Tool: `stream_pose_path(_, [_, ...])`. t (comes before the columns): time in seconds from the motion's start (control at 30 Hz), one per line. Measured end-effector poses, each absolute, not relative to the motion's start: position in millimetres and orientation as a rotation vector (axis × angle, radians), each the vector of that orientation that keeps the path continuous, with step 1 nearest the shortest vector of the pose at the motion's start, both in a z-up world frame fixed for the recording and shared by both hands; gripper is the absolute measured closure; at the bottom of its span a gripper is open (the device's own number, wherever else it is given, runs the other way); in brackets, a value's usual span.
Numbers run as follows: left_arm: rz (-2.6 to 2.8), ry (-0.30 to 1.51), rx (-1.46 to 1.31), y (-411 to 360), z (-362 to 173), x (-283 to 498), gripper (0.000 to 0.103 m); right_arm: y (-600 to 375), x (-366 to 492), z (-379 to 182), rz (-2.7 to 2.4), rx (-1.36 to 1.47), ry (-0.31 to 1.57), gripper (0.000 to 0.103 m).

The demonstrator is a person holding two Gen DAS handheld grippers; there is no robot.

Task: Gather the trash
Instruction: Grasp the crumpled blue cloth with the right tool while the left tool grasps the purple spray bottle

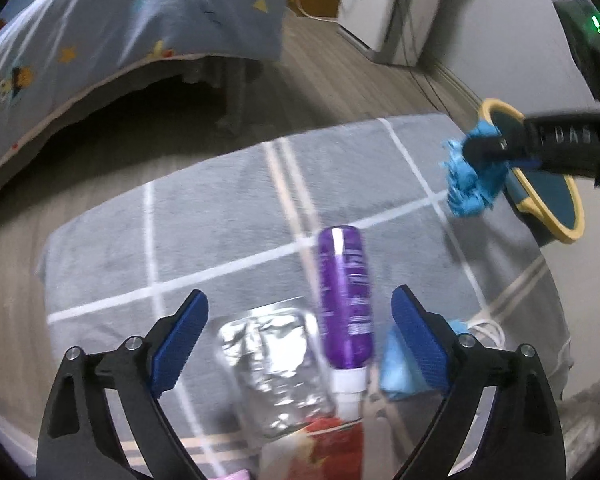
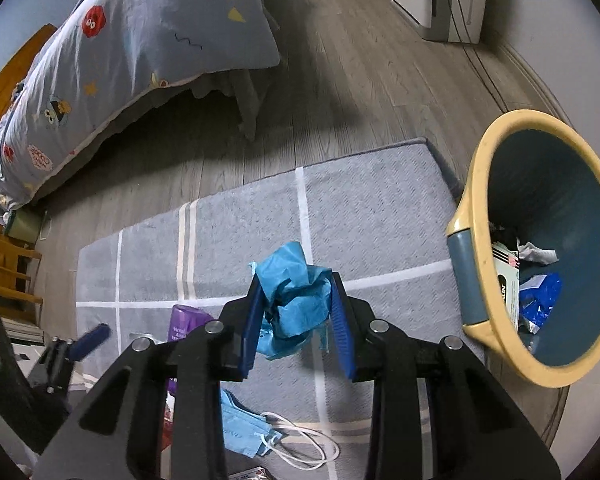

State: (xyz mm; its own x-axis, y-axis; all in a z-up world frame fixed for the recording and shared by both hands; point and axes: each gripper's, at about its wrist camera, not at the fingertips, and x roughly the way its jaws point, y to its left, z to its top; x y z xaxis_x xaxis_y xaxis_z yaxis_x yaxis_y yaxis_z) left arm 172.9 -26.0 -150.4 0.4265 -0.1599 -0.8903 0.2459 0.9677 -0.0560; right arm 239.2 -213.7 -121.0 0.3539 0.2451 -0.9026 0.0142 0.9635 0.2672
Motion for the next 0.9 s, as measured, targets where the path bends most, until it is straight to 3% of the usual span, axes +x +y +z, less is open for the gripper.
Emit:
stream_pose_path(0.27, [-0.284, 1.153, 0.131, -45, -170, 176, 0.033, -230, 240, -120, 0.158, 0.269, 1.201, 0.072])
stream_pose_path(0.4, [-0.284, 1.177, 0.141, -48, -180, 178, 0.038, -231, 242, -118, 0.172, 0.28, 1.197, 0.072])
stream_pose_path(0.53, [-0.279, 1.184, 0.138, -49, -184, 180, 0.055, -232, 242, -115, 0.185, 0.275, 1.186, 0.072])
stream_pose_path(0.63, [-0.278, 1.176, 0.145, -48, -185, 180, 0.056, -234, 242, -113, 0.189, 0.276, 1.182, 0.072])
stream_pose_path(0.73, [-0.285, 1.172, 0.162, -50, -185, 179, 0.067, -235, 241, -112, 0.189, 0.276, 1.178, 0.072])
stream_pose_path(0.9, [-0.308, 1.163, 0.172, -51, -179, 177, 0.068, -238, 237, -103, 0.189, 0.275, 1.159, 0.072])
